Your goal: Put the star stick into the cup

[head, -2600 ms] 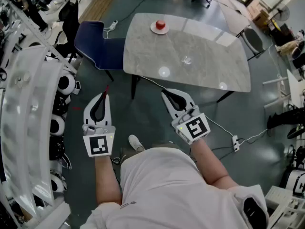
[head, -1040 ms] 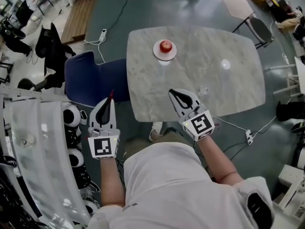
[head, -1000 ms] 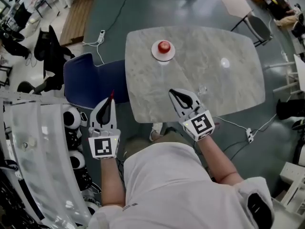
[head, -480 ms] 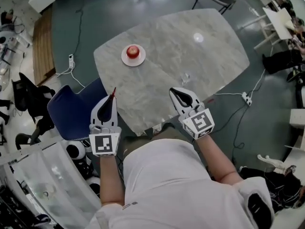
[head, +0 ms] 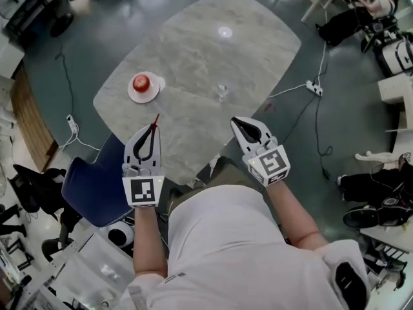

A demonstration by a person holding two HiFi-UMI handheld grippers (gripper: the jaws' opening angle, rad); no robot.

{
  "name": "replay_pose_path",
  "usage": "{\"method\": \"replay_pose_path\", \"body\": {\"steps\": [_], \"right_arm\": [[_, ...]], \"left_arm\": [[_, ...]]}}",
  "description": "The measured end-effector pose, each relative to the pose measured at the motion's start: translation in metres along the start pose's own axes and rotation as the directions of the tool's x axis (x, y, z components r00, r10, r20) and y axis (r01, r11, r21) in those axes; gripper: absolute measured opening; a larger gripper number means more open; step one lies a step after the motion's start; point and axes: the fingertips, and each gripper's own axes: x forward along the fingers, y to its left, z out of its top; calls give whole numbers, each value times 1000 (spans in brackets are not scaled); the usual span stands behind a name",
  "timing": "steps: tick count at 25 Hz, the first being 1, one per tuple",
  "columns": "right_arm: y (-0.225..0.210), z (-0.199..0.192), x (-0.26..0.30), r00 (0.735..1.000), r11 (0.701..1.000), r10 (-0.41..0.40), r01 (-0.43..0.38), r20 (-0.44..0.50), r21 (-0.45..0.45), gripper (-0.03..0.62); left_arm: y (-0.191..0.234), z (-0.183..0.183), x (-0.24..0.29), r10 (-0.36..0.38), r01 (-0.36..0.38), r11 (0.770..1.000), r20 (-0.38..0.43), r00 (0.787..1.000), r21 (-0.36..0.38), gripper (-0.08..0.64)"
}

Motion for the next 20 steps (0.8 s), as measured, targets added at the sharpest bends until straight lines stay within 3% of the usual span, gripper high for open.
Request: {"method": "replay_pose_path", "body": {"steps": [7,12,20], "right_arm": [[-34,-16,-33,993,992,-117,117,-8,37,12],[-65,-22,-55,987,985,-158,159,-20,70,12],[-125,-36,-86,980,974,-200,201,-25,107,12]], "left_arm": [[-34,21,49,-127,125,991,28,992,56,14],[-63,41,87,-164,158,981,39,986,116,15],[-116,71,153,-227,219,967,51,973,131,15]]}}
